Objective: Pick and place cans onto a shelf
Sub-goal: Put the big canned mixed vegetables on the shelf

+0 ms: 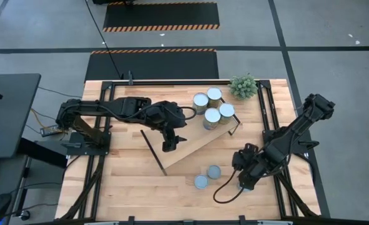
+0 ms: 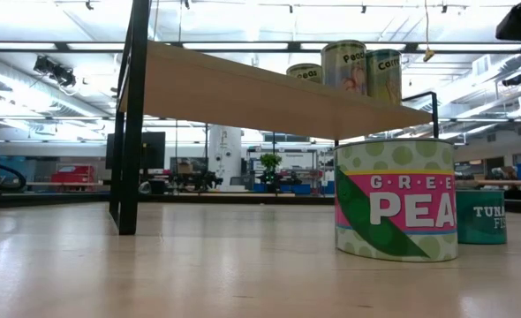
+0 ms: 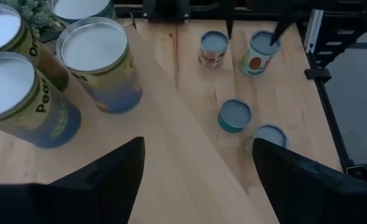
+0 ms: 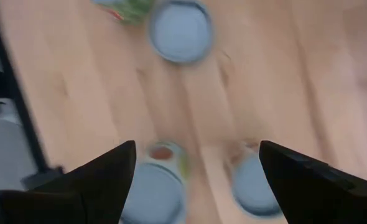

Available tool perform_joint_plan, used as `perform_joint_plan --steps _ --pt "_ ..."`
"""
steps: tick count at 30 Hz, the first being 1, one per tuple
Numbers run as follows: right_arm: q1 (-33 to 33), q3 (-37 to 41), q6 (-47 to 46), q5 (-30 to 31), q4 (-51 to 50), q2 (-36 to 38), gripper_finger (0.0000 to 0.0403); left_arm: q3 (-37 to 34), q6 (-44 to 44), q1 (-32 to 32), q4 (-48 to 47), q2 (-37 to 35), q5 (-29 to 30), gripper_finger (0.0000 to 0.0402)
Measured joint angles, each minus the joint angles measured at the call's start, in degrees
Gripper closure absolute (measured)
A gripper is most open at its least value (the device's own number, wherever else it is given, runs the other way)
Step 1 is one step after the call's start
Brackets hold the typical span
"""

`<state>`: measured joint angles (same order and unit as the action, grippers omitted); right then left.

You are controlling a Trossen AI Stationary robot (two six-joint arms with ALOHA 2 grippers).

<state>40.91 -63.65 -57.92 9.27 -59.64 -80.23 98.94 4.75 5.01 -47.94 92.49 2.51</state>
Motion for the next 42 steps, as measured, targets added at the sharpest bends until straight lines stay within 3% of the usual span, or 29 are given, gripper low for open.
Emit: perform_joint_plan --steps 8,14,24,42 --pt "0.1 0.1 9.3 2.6 13.5 -5.0 0.0055 0.0 0.8 4.8 -2.1 0.0 -3.5 0.0100" --pt "0.4 0.1 8.8 -8.6 10.3 -8.7 0.0055 0.0 1.9 8.1 -5.1 0.0 -1.5 0.0100" --pt "4.9 0.0 18.5 -6.0 9.1 -8.8 0.0055 0.0 3.9 9.1 -5.2 0.0 0.3 0.0100" --pt "8.1 5.7 8.0 -4.8 12.0 -8.8 0.0055 0.0 4.1 9.1 -5.1 0.0 0.4 0.0100"
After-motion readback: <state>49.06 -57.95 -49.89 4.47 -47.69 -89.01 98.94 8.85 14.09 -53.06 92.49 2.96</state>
